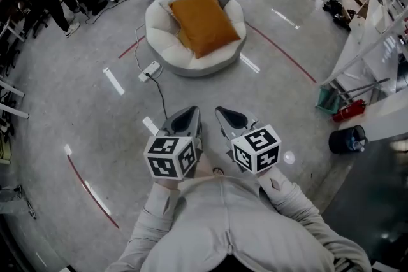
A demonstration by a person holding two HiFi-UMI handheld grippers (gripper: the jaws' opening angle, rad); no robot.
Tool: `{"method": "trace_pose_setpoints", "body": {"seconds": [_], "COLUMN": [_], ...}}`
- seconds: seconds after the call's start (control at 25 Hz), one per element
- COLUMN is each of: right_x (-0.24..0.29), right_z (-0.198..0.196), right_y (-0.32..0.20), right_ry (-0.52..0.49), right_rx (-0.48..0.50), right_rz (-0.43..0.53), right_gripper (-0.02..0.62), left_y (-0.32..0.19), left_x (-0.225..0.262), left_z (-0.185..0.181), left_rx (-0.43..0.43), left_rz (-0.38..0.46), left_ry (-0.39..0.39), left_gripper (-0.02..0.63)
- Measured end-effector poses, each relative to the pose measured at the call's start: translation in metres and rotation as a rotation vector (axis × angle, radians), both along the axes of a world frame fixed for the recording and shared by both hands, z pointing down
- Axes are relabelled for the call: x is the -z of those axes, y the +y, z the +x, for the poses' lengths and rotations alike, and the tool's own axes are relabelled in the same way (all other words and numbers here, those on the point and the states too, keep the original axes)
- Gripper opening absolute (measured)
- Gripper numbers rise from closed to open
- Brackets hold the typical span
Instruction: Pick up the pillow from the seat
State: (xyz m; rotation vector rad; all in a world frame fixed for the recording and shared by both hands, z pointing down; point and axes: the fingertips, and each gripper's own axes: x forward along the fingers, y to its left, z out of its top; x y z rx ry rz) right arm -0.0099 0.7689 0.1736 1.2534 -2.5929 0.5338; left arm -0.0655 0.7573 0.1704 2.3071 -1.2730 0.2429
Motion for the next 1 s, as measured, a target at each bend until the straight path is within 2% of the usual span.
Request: {"method": "trace_pose_setpoints", "body": {"seconds": [0.6,1.0], "right_x": [-0.011,-0.005], "right_z": [-0.006,-0.021], "right_y": [-0.121,-0.214], "right_ry": [0.033,0.021], "right_rx": [-0.033,-0.043], "right_rz": [-0.004,-0.033], "right_gripper": [0.000,0.000], "left_y": [-0.122,-0.218], "left_x": [-0.015,-0.003], "left_z": [-0.002,-0.019], "left_rx": [-0.048,-0.060], "left_rz": [-0.015,-0.033], "left_ry": [0.011,0.006], "left_gripper": [0.003,0.003]}}
